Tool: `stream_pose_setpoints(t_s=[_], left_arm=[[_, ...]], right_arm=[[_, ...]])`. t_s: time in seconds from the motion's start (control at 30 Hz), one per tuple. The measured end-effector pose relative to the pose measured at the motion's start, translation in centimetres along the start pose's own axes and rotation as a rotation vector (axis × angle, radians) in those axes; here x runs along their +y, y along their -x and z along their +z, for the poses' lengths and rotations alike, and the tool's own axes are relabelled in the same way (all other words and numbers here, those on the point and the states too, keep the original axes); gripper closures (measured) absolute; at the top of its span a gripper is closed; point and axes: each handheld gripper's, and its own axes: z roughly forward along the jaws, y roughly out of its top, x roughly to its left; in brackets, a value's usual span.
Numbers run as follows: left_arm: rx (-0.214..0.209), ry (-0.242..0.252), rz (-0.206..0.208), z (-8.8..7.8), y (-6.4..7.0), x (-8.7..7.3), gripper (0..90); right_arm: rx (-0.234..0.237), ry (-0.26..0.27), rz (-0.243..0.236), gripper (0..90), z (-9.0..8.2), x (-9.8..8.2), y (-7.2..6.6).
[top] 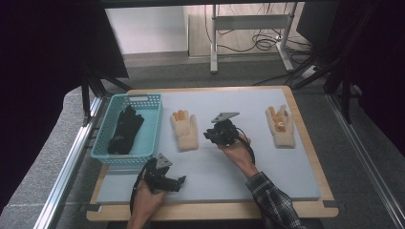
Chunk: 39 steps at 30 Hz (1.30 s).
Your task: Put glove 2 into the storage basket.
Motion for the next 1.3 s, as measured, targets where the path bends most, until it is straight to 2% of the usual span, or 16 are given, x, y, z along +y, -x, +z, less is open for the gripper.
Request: stream_pose_setpoints(t_s=[0.2, 0.37, 0.4, 0.5, 0.57, 0.7, 0.77, 0.83, 0.97, 1.1, 1.3], left_arm=[[0.001, 0.001, -0.001, 0.0, 0.0, 0.0, 1.9], [0.0, 0.002, -0.003, 0.0, 0.0, 0.0, 2.0], [0.0, 0.001, -0.003, 0.0, 0.0, 0.0, 2.0], [0.001, 0.003, -0.003, 0.0, 0.0, 0.0, 2.0], [0.001, 0.002, -0.001, 0.0, 0.0, 0.0, 2.1], [0.002, 0.003, -0.002, 0.0, 0.1, 0.0, 2.2], [0.002, 0.003, -0.003, 0.0, 0.1, -0.1, 2.2], [0.002, 0.003, -0.003, 0.0, 0.1, -0.1, 2.2], [0.003, 0.004, -0.003, 0.0, 0.1, -0.1, 2.3], [0.004, 0.005, -0.005, 0.0, 0.1, -0.1, 2.3], [0.003, 0.008, -0.007, 0.0, 0.1, -0.1, 2.4]], right_arm=[[0.024, -0.005, 0.027, 62.3, 2.9, 1.1, 0.0], [0.037, 0.012, 0.027, 49.0, 4.9, 2.2, -0.3], [0.039, 0.014, 0.022, 43.5, 5.6, 2.5, -0.6], [0.043, 0.013, 0.006, 36.9, 6.7, 2.8, -1.0], [0.037, -0.007, -0.011, 32.0, 7.8, 3.0, -1.4], [0.017, -0.056, -0.05, 28.9, 9.8, 3.0, -1.8], [0.023, -0.062, -0.048, 32.9, 10.2, 2.9, -1.9], [0.042, -0.066, -0.045, 46.3, 10.1, 2.9, -2.1], [0.03, -0.098, -0.049, 64.9, 9.7, 3.2, -2.5], [0.042, -0.076, -0.039, 82.3, 9.0, 3.0, -2.2], [0.021, -0.045, -0.043, 84.7, 7.1, 3.3, -1.8]])
